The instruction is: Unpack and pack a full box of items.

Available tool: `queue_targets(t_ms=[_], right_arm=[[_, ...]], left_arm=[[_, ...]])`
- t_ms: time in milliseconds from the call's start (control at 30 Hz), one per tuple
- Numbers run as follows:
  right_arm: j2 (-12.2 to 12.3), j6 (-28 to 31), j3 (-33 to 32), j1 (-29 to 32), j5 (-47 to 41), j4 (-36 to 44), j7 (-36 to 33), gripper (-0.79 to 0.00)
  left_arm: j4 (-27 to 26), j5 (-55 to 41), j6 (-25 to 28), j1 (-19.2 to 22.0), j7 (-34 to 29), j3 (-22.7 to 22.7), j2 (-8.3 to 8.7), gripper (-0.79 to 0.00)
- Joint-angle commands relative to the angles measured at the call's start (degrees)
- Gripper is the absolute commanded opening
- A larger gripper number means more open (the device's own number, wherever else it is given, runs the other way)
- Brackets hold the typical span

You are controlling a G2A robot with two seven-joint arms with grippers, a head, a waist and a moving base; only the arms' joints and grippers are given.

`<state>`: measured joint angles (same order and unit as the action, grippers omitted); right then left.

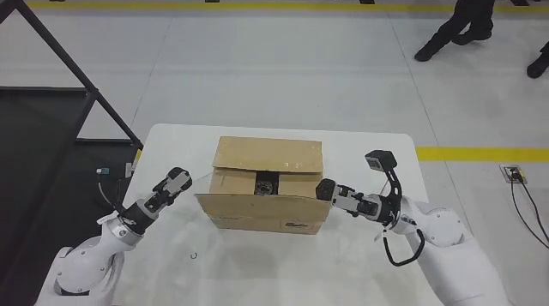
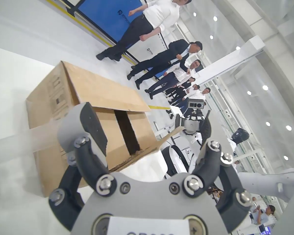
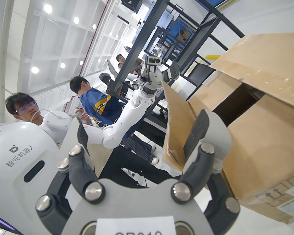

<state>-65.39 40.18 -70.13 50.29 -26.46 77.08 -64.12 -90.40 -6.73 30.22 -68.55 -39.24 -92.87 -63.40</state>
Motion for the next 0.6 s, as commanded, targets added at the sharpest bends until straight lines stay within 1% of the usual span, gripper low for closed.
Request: queue_targets(t_ms=[0, 133, 267, 367, 467, 567], right_arm=[[0.7, 0.0, 0.0, 1.2, 0.9, 2.4, 0.0, 0.000], [2.2, 0.4, 0.3, 3.5, 2.9, 6.0, 0.4, 0.000], [3.6, 0.8, 1.4, 5.1, 5.0, 8.0, 0.8, 0.000], [4.6, 1.2, 2.6, 5.7, 6.6, 8.4, 1.2, 0.000], [5.4, 1.7, 4.0, 5.7, 7.3, 8.2, 1.7, 0.000], [6.1, 2.4, 5.2, 5.4, 7.1, 8.0, 2.4, 0.000]], left_arm=[[-0.5, -1.6, 0.5, -0.1, -2.4, 0.1, 0.17, 0.000], [-1.3, -3.8, 1.8, -0.4, -6.7, -0.1, 0.58, 0.000], [-2.0, -6.3, 2.5, -0.7, -13.1, -0.3, 1.16, 0.000], [-2.1, -6.7, 2.0, -0.6, -18.9, 0.1, 1.68, 0.000], [-1.9, -6.8, 1.8, -0.5, -23.1, 0.8, 2.09, 0.000], [-1.5, -7.0, 1.7, -0.5, -25.4, 1.1, 2.42, 0.000]])
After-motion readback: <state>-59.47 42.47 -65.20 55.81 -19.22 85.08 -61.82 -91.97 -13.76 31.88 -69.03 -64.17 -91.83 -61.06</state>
